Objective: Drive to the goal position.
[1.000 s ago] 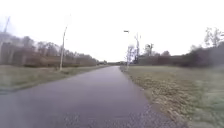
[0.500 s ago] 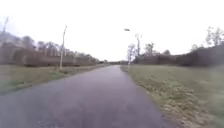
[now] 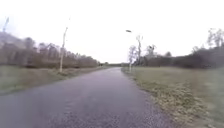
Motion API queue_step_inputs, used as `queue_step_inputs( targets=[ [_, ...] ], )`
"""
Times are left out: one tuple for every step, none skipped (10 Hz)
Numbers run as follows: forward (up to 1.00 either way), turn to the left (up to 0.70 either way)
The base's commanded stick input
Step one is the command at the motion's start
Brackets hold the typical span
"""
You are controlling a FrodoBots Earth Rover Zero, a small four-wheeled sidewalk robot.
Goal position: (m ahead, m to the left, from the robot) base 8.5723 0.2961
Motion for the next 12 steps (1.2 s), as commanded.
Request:
queue_step_inputs(
  targets=[
    [0.70,0.00],
    [0.70,0.00],
    [0.70,0.00],
    [0.70,0.00],
    [0.70,0.00],
    [0.70,0.00],
    [0.70,0.00],
    [0.70,0.00],
    [0.70,0.00],
    [0.70,0.00],
    [0.70,0.00],
    [0.70,0.00]
  ],
)
